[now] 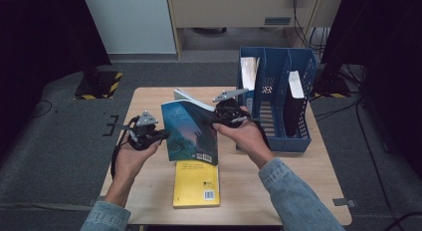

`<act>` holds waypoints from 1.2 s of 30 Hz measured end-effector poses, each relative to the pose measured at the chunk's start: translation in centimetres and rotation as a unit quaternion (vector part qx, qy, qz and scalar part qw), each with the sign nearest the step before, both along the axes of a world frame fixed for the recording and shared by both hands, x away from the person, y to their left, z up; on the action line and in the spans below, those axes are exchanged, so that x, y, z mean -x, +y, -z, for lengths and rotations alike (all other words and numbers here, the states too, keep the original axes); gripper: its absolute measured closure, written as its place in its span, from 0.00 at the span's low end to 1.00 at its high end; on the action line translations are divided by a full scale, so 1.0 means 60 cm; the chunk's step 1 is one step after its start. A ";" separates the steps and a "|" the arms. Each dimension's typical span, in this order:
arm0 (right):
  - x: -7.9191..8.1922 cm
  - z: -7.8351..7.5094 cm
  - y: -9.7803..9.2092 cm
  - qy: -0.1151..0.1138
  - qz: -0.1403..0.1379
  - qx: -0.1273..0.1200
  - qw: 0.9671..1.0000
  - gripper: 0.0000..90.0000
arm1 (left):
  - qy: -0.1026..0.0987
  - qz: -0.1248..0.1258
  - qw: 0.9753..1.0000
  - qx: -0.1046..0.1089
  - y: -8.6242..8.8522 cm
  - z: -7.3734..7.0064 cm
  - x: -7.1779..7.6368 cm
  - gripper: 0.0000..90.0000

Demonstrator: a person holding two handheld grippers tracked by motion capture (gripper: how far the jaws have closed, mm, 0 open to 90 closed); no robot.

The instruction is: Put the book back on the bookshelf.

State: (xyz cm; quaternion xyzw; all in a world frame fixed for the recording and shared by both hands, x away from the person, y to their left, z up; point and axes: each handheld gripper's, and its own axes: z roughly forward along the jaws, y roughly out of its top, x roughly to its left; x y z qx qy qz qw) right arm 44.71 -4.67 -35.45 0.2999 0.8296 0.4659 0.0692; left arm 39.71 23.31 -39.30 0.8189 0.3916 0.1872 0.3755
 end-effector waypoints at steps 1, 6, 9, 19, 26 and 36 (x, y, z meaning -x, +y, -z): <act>0.004 0.000 0.000 -0.001 -0.003 0.001 1.000 0.80 | -0.002 -0.003 1.000 0.002 -0.001 0.001 0.005 0.93; 0.028 -0.001 -0.003 -0.008 -0.013 0.007 1.000 0.79 | -0.008 -0.006 1.000 0.007 0.000 0.004 0.024 0.93; 0.041 -0.001 -0.006 -0.010 -0.023 0.005 1.000 0.78 | -0.013 -0.007 1.000 0.008 0.000 0.007 0.034 0.93; 0.052 -0.017 0.001 -0.024 -0.039 0.009 0.999 0.76 | -0.024 -0.008 1.000 0.013 0.002 0.012 0.048 0.93; 0.053 -0.031 0.012 -0.030 -0.047 0.021 0.998 0.74 | -0.026 -0.010 0.999 0.019 0.005 0.016 0.053 0.92; 0.053 -0.038 0.023 -0.027 -0.059 0.034 0.997 0.72 | -0.026 -0.013 0.999 0.023 0.006 0.017 0.052 0.91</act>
